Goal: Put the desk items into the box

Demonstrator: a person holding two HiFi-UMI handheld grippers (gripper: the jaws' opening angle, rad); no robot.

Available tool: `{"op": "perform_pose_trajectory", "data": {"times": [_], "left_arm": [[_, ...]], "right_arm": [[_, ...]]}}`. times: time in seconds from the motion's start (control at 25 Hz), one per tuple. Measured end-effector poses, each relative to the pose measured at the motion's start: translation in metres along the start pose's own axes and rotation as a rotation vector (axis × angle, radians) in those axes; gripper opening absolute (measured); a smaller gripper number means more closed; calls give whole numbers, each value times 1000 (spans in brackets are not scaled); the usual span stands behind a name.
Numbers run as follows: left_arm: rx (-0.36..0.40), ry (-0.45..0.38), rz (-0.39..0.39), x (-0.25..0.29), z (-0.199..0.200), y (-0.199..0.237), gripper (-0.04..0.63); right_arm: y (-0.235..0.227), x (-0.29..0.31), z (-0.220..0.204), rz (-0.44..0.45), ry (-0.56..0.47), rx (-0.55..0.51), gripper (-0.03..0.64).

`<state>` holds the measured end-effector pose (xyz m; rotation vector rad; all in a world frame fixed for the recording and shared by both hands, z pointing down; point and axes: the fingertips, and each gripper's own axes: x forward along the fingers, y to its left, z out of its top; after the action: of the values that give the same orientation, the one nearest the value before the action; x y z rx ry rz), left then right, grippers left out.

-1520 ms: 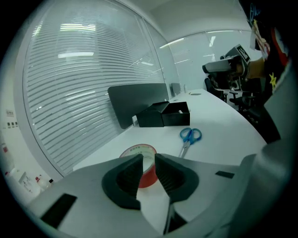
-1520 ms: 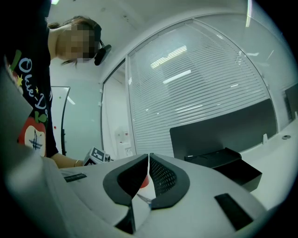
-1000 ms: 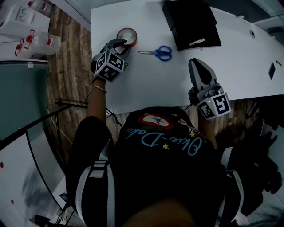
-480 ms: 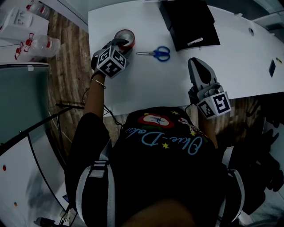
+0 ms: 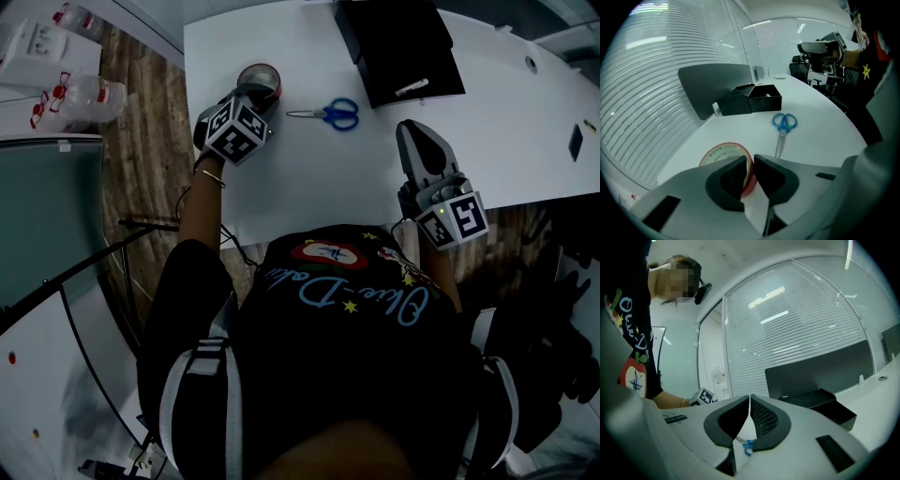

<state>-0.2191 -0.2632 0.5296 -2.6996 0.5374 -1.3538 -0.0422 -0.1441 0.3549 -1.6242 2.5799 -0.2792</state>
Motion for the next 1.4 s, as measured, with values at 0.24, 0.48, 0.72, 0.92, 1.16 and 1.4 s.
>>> {"op": "perform_pose_trajectory", "data": {"times": [0.24, 0.48, 0.72, 0.92, 1.16, 1.4], "left_arm": [[-28, 8, 15, -2, -1, -1, 71], [-95, -29, 31, -8, 0, -6, 71], [-177, -67, 57, -18, -1, -13, 71], [-278, -163, 72, -36, 14, -15, 71], [-292, -196, 107, -52, 28, -21, 71], [-315, -264, 151, -75, 54, -28, 71]], "right_arm": [[1, 0, 3, 2, -2, -9, 25], [0, -3, 3, 0, -2, -6, 25], [3, -4, 4, 6, -8, -5, 25], [3, -4, 2, 13, -15, -1, 25], [5, -4, 0, 34, -20, -2, 25], [4, -3, 1, 82, -14, 12, 25]]}}
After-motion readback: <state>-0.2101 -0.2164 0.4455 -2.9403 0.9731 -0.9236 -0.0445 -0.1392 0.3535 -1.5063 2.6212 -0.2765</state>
